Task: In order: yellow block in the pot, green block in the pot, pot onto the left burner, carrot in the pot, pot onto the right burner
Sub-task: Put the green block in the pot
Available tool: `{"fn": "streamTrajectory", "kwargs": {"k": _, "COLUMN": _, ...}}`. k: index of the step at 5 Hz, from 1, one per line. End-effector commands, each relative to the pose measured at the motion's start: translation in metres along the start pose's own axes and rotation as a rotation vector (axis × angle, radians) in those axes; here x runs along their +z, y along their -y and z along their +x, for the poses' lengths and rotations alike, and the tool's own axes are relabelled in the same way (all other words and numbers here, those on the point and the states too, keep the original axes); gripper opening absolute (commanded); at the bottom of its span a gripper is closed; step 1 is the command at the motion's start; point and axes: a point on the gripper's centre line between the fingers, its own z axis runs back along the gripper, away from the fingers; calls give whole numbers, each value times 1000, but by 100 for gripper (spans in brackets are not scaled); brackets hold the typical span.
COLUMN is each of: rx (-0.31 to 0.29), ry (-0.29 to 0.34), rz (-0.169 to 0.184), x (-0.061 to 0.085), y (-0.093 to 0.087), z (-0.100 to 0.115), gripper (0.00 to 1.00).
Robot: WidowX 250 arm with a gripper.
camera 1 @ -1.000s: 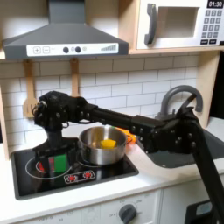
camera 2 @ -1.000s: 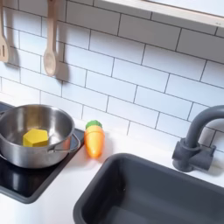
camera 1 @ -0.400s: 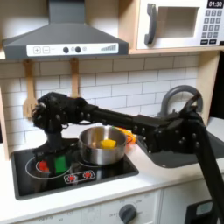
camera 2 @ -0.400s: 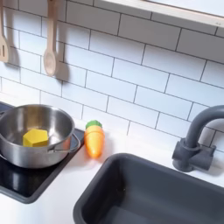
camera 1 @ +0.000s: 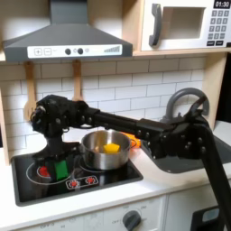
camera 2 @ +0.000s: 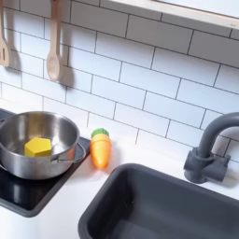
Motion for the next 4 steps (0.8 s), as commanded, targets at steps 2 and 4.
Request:
{"fn": "streamTrajectory", "kwargs": {"k": 2, "rx": 4, "ry": 45, "rz": -36, "x": 31, "y": 10, "z": 5, "gripper": 0}}
{"fn": "streamTrajectory", "kwargs": {"k": 4, "rx": -17, "ry": 91, "rz": -24, "x": 55, "y": 27, "z": 1, "gripper": 0}}
